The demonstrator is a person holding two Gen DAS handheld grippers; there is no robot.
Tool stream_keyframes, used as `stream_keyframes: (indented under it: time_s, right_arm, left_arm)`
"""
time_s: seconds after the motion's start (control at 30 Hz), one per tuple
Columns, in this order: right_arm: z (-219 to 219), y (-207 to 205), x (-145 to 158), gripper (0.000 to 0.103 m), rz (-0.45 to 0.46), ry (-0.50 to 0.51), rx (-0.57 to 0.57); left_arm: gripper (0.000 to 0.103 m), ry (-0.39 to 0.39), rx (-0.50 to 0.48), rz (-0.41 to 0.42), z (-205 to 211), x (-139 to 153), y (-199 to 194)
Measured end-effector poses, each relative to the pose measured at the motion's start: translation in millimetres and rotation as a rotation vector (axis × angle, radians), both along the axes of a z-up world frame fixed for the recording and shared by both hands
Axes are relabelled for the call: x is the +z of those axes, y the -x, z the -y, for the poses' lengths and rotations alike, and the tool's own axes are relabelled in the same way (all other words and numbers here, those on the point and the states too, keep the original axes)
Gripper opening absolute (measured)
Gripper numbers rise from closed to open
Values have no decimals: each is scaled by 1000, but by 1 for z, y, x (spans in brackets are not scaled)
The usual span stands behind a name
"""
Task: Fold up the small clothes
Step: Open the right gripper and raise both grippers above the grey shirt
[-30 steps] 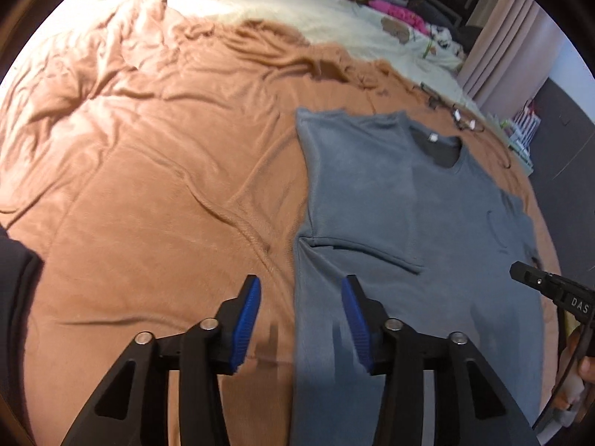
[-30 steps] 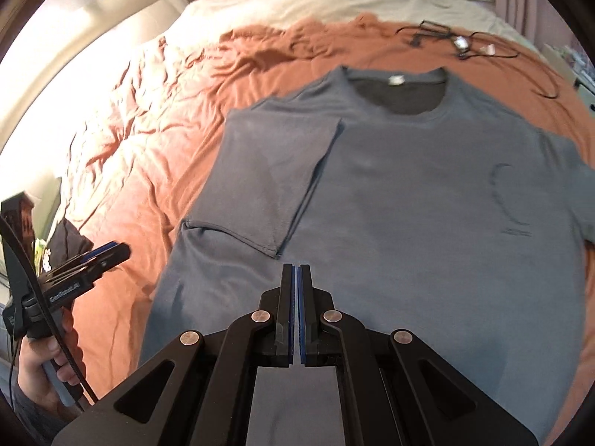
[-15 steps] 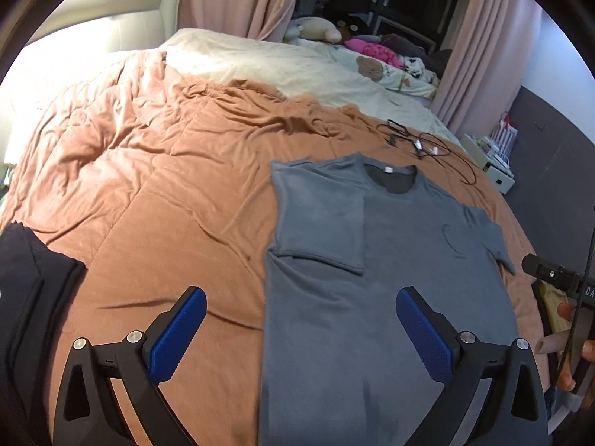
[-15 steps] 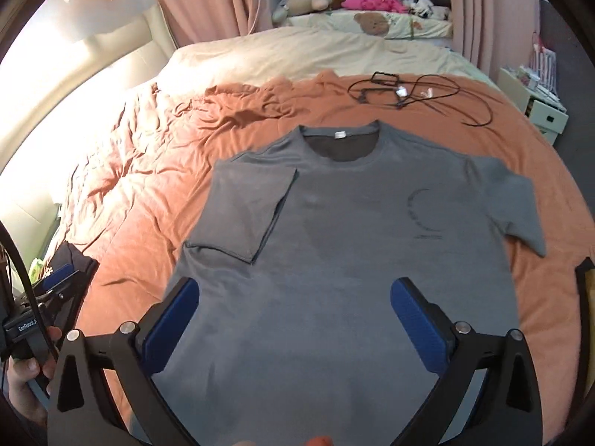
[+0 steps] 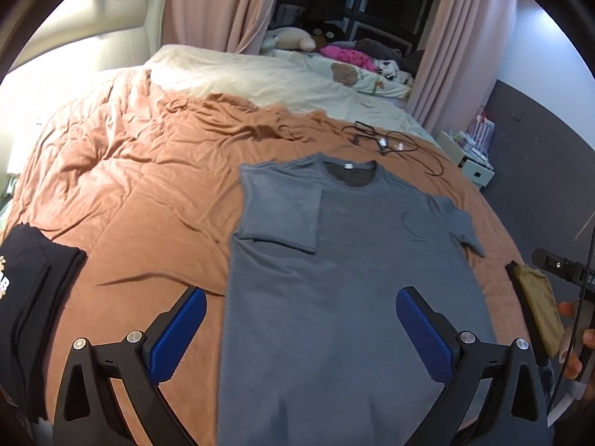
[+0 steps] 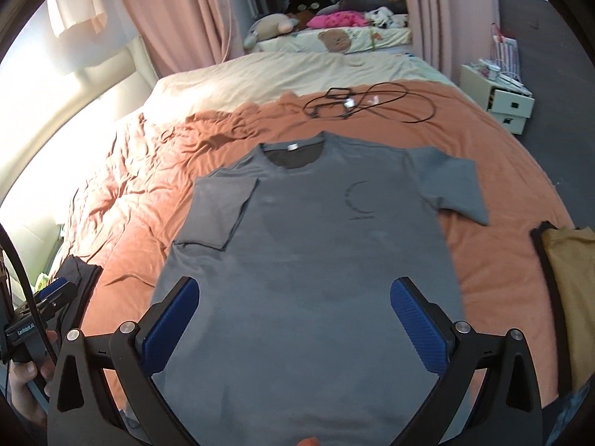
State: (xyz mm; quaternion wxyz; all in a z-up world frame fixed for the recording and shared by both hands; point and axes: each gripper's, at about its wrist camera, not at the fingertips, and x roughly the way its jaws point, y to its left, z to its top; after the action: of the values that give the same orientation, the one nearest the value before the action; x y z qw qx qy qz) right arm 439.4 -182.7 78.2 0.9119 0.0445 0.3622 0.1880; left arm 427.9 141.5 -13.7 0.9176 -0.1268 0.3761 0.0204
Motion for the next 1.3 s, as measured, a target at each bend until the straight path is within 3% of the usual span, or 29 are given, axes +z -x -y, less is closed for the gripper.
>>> stream_keyframes:
  time_s: [0.7,0.93,1.3]
  right_arm:
    - [147,67,-8,103,76,-106,-114]
    - [167,62,-26,103,66,-143,-157]
    - [181,22,-50,103,44,-190,-196]
  left_arm:
    - [103,55,-35,22,113,38,20]
    - [103,36,-81,30,139,40,8]
    - [102,39,-151,9,158,12,-45]
